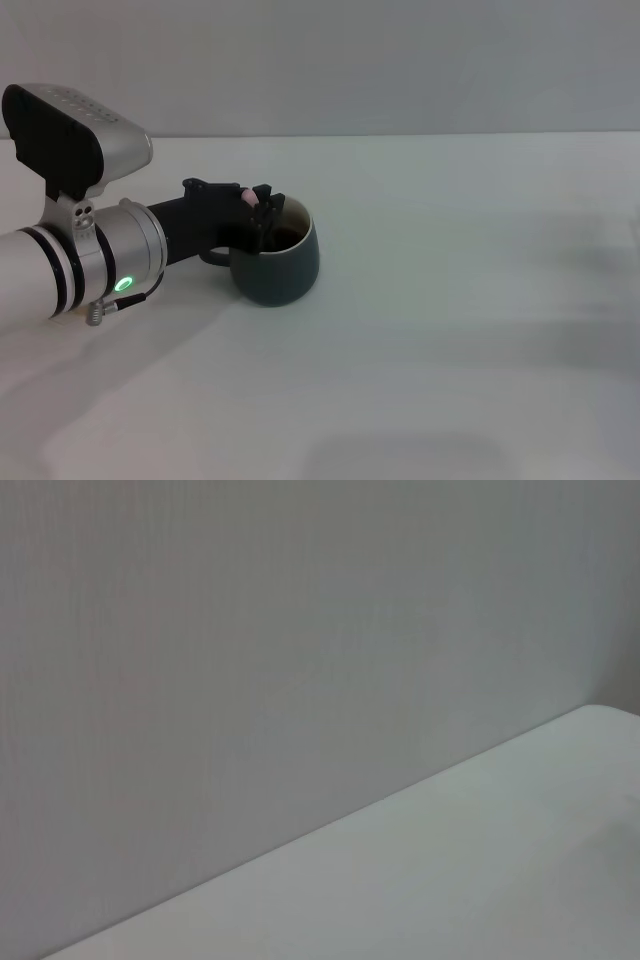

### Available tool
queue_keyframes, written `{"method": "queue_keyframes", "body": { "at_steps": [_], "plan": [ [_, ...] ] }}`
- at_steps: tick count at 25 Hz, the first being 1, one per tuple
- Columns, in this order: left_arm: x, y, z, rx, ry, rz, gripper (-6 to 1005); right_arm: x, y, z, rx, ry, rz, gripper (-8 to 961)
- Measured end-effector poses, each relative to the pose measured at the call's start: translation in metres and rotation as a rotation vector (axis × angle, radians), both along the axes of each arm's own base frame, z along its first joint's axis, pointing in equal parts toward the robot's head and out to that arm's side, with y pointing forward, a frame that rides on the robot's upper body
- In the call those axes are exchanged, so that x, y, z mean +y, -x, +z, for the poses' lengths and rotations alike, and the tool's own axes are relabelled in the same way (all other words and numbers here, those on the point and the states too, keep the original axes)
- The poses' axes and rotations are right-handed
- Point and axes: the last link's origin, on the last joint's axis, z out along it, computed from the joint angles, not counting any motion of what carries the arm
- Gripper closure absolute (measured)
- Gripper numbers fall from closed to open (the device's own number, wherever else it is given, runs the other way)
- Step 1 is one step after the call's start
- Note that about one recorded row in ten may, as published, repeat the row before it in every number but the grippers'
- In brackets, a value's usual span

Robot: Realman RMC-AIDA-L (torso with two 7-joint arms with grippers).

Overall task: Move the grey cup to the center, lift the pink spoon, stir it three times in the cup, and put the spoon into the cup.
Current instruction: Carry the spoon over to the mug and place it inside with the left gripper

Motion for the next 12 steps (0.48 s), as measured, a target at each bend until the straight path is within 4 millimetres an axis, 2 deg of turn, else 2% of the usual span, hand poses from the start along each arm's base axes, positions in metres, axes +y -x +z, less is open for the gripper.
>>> {"method": "queue_keyframes", "body": {
  "at_steps": [12],
  "plan": [
    [-0.0013,0.0026,-0.0001,0.002,0.004,0.004,856,0.0002,0.0002,0.0001,0.000,0.000,0.001,321]
  ]
}}
